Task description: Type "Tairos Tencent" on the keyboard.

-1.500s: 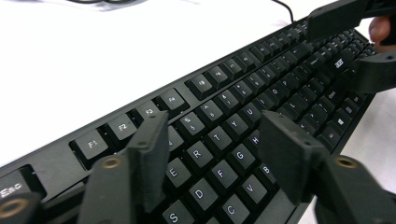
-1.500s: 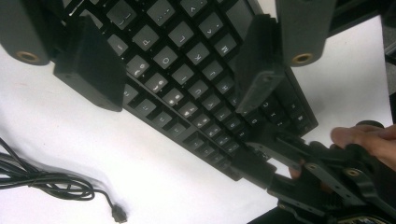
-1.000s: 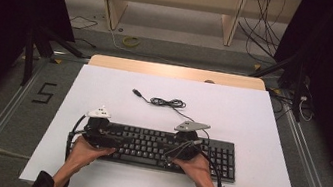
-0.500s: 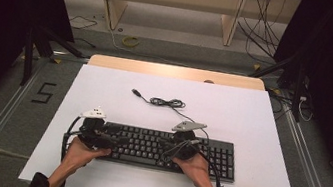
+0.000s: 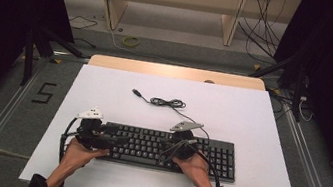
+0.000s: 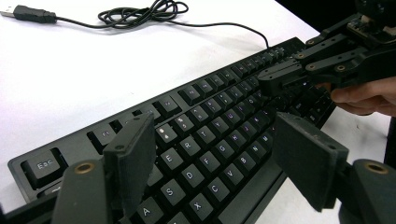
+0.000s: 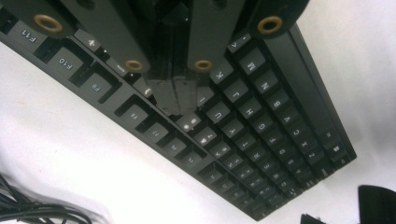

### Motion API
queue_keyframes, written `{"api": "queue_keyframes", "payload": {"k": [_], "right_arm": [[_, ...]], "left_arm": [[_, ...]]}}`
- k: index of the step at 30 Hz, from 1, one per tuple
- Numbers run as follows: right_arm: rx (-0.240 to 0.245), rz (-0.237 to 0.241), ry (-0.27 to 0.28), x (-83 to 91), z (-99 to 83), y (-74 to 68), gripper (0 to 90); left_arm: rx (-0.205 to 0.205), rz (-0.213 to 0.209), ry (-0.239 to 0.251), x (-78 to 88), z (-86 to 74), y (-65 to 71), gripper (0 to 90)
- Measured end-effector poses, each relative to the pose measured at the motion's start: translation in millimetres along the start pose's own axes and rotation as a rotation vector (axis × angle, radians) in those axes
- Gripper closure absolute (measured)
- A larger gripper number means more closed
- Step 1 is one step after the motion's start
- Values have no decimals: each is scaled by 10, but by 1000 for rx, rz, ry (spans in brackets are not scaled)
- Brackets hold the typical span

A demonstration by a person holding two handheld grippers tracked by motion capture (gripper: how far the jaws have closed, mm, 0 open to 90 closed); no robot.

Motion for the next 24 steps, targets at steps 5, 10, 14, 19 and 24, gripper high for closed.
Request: {"api": "queue_keyframes", "payload": {"k": [5, 10, 14, 19, 24], "right_arm": [[6, -10, -9, -34, -7, -2, 900], [4, -14, -24, -85, -23, 14, 900], [4, -13, -26, -100, -24, 8, 900], [4, -13, -28, -106, -26, 11, 900], [1, -17, -42, -120, -39, 10, 900]], "left_arm": [[-2, -1, 2, 7, -11, 0, 302], [-1, 0, -1, 13, -30, 3, 304], [3, 1, 1, 29, -40, -3, 304], [-1, 0, 6, 42, -45, -1, 304], [1, 3, 9, 58, -53, -3, 305]]}}
Point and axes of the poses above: each handheld gripper's, and its own axes: x roughly backward along the jaws, z roughly out of its top, y roughly to its right, the point moved 3 cm from there along -x, roughly forward along the jaws, and after that the axes turned 3 degrees about z, right-handed, at the moved point
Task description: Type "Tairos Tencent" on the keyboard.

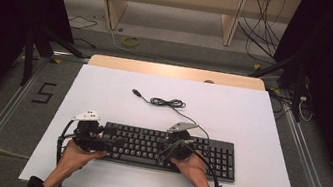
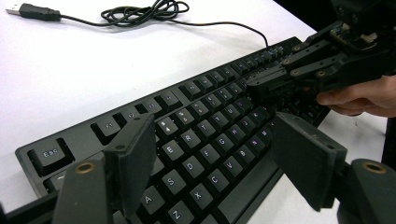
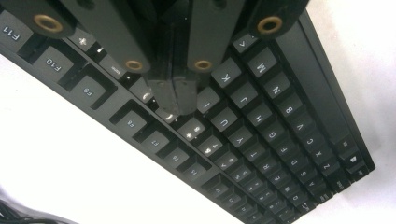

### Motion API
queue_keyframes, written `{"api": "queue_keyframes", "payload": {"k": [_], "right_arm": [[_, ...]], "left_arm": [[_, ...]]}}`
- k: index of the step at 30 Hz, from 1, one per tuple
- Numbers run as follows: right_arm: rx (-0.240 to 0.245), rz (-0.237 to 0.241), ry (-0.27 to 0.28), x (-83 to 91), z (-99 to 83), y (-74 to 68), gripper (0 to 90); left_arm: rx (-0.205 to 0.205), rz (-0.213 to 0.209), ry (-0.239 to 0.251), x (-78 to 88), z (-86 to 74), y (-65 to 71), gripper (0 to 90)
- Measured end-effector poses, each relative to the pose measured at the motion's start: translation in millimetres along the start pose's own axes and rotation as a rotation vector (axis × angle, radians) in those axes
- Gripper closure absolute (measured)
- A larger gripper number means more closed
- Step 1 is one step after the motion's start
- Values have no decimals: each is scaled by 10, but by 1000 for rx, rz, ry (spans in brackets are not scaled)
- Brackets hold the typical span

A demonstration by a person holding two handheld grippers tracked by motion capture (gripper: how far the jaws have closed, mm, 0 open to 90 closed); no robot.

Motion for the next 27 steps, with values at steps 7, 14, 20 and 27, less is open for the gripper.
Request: {"api": "queue_keyframes", "payload": {"k": [7, 14, 20, 27], "right_arm": [[0, -3, 7, -10, -8, 5, 900], [-25, 8, 43, 61, 11, 13, 864], [-42, 39, 106, 166, 45, -2, 680], [-42, 55, 119, 216, 49, -31, 528]], "left_arm": [[5, 8, 4, 22, -5, -24, 307], [5, 17, -6, 9, -18, -47, 331], [7, 28, -13, 11, -22, -60, 372], [10, 40, -29, 11, -30, -81, 416]]}}
Point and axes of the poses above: each handheld gripper's, and its own axes: x roughly backward along the jaws, z roughly out of its top, y roughly to its right, the point moved 3 cm from there along -x, roughly forward along the jaws, and after that the axes turned 3 degrees about z, right-handed, at the moved point
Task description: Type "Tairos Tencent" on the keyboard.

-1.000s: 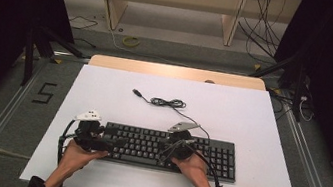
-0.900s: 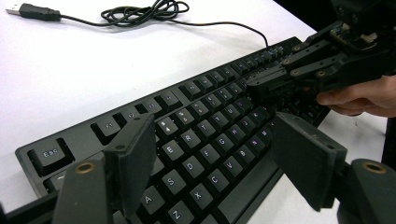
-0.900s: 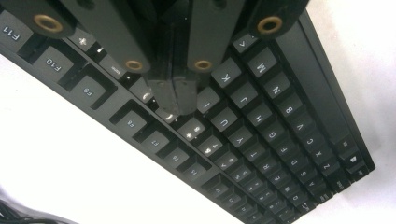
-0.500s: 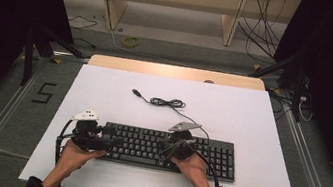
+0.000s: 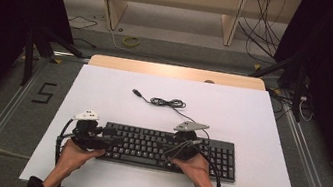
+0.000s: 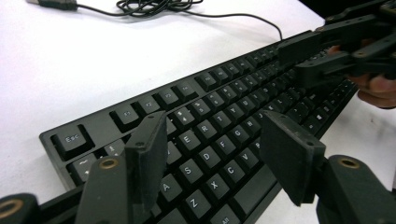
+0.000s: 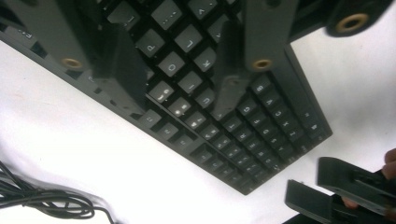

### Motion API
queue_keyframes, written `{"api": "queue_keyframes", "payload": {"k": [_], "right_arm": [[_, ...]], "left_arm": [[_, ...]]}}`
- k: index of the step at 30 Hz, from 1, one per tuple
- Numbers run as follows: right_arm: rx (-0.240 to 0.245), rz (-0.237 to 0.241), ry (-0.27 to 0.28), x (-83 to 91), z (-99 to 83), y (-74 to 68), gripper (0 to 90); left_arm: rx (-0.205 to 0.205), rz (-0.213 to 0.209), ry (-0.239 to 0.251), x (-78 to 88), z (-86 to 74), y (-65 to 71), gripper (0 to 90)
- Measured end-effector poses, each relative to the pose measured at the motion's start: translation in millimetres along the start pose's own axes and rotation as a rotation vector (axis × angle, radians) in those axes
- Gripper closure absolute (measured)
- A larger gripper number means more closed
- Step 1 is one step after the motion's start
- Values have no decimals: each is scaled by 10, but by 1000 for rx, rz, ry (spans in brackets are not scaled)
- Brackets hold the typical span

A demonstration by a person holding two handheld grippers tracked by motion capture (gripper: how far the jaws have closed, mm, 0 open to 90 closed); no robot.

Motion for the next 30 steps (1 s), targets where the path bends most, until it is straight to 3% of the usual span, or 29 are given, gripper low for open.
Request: {"api": "queue_keyframes", "payload": {"k": [4, 11, 23, 30], "right_arm": [[2, 5, 8, 11, 8, -31, 455], [-3, 11, 23, 47, 14, -74, 368], [0, 17, 32, 100, -12, -121, 341], [2, 19, 36, 117, -31, -128, 332]], "left_arm": [[2, 4, -6, 5, 3, -7, 438], [-5, 11, -41, 4, -5, -14, 569], [-45, 22, -117, -58, -41, 9, 801], [-54, 45, -155, -113, -39, 19, 882]]}}
Point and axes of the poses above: each handheld gripper's, and its own axes: x roughly backward along the jaws, z roughly out of its top, y roughly to its right, the point moved 3 cm from there along -x, roughly forward along the jaws, and after that the axes turned 3 degrees about z, right-handed, at the moved point
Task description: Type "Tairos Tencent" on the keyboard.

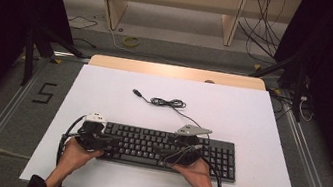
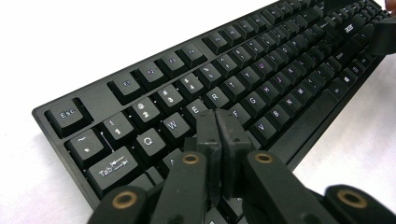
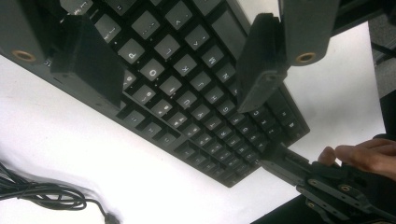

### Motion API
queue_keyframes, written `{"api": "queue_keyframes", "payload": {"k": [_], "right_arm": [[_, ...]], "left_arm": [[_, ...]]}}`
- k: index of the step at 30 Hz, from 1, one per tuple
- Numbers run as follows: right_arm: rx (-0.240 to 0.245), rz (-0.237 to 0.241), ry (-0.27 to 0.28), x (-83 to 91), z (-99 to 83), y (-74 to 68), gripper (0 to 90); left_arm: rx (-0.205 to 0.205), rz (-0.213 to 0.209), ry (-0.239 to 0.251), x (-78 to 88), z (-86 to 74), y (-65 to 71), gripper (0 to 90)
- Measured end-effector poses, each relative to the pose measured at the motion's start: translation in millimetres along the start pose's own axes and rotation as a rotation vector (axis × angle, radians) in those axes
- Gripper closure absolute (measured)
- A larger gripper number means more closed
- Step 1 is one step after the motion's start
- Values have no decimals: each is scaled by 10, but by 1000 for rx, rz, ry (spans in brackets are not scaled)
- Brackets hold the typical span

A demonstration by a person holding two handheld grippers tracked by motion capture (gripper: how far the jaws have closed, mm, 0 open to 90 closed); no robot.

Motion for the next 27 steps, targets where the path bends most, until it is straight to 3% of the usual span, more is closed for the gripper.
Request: {"api": "queue_keyframes", "payload": {"k": [27], "right_arm": [[4, 8, -1, 0, -35, -36, 304]], "left_arm": [[-3, -2, -58, -147, 28, -8, 890]]}}
Point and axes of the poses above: each handheld gripper's, and its own axes: x roughly backward along the jaws, z roughly out of its top, y roughly to its right, the point moved 3 cm from there along -x, roughly forward along the jaws, and after that the axes turned 3 degrees about z, right-handed, at the moved point
